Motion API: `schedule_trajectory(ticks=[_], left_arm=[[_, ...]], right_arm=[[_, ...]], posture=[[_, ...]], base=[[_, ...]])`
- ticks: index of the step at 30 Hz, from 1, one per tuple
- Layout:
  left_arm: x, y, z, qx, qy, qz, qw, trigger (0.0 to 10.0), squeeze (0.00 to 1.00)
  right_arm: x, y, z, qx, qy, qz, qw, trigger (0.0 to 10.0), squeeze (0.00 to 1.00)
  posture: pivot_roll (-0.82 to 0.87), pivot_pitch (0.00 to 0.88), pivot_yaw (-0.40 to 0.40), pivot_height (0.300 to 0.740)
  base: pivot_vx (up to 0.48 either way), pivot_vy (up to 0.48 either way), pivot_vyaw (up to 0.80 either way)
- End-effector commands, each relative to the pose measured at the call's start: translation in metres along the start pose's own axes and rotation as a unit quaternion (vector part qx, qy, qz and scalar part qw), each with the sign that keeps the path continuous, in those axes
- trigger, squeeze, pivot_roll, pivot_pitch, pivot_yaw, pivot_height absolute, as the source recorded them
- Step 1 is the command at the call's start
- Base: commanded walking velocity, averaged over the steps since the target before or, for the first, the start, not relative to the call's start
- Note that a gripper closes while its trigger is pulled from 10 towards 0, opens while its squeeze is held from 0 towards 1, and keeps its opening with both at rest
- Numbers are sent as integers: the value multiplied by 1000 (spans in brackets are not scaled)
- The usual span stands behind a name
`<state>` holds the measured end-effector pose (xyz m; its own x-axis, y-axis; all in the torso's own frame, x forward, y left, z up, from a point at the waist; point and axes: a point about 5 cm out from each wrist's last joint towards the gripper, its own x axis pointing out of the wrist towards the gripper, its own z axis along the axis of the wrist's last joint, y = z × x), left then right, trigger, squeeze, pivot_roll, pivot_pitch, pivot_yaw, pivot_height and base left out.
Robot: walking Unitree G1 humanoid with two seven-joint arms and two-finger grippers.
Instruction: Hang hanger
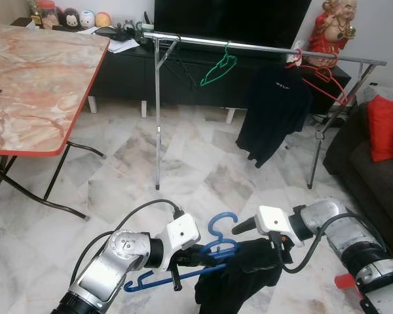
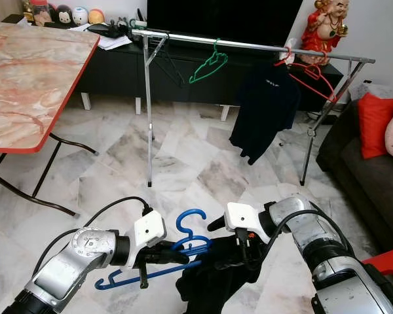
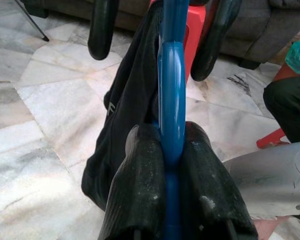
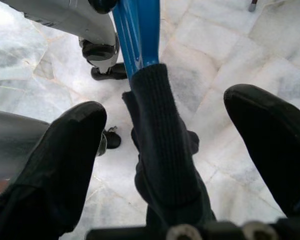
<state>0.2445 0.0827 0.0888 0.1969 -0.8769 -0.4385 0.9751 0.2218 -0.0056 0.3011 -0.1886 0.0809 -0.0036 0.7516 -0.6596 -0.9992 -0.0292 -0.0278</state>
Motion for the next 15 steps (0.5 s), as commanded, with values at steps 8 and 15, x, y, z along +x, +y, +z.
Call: schedule_trajectory(ticks=[8, 15], left_arm=[[3, -2, 3, 26, 6, -11, 1000, 10000, 0], [1, 0, 4, 30, 8, -9, 999, 10000, 0]], right_arm=[[8, 12, -17, 4, 41, 11, 999, 10000, 0], [22, 20, -23, 16, 38, 15, 999, 10000, 0]], posture=[[14, 0, -171, 740], [24, 0, -167, 740]], base=[[0, 0, 0], [0, 0, 0]])
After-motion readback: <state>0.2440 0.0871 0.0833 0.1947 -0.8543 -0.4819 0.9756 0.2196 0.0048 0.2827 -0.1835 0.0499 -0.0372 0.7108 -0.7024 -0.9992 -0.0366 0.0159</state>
